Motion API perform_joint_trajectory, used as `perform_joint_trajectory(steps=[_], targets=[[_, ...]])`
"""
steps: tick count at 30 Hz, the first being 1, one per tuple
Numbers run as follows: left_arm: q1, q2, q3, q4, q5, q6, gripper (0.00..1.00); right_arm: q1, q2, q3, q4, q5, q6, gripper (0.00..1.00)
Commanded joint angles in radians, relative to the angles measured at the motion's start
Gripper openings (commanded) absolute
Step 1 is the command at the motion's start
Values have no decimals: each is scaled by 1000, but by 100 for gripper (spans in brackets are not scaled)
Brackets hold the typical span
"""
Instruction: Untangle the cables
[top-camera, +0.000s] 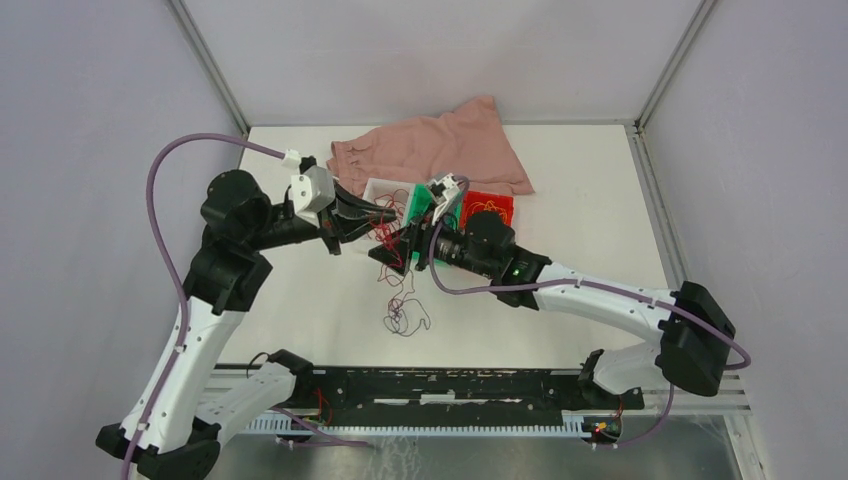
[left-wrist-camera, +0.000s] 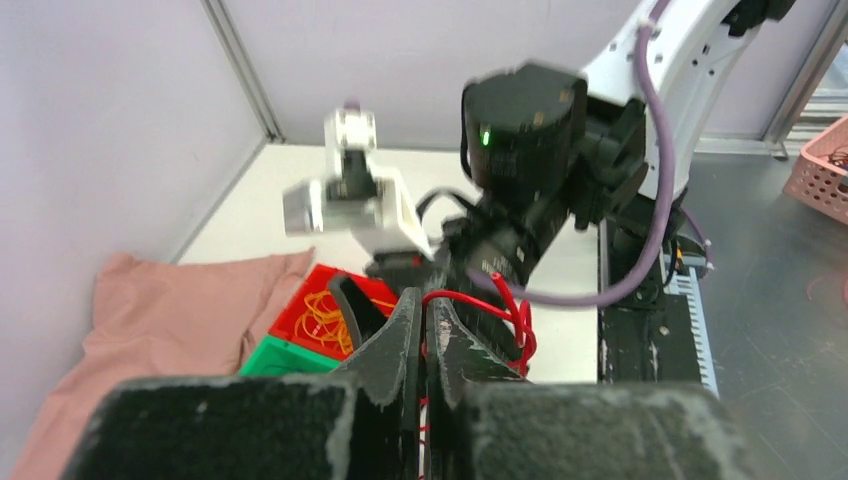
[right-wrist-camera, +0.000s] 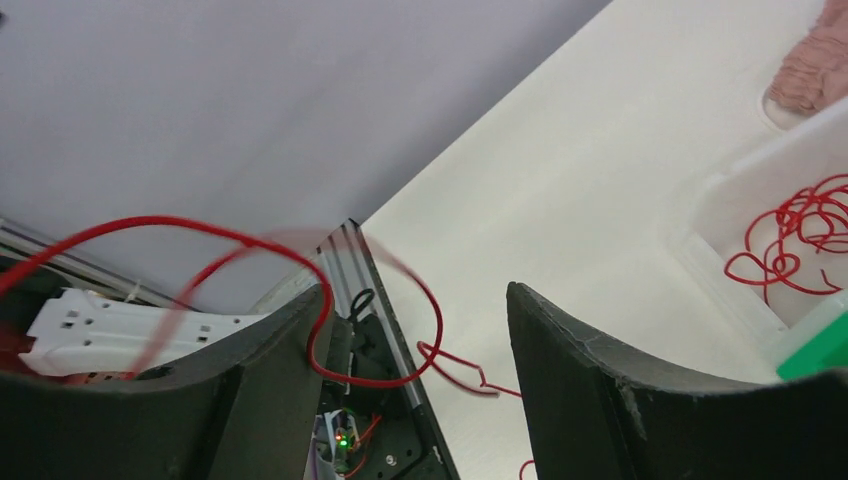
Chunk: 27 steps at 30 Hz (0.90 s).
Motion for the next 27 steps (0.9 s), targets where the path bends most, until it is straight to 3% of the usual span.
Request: perform_joint_trajectory(steps=[1, 14, 16, 22, 27], targets=[[-5, 11, 110, 42, 20, -46, 3, 8, 40, 5, 30, 65, -49, 70], [-4, 84, 346, 70, -9, -65, 3, 7, 134, -174, 136, 121, -21, 65], [-5, 98, 388, 65, -20, -59, 3, 6, 141, -206, 153, 146, -11, 61], [-5, 131, 489, 41, -45, -22, 3, 6, 160, -294, 217, 155, 15, 32], [-5, 153, 569, 40, -91, 46, 3, 6, 164, -358, 226, 180, 11, 29]])
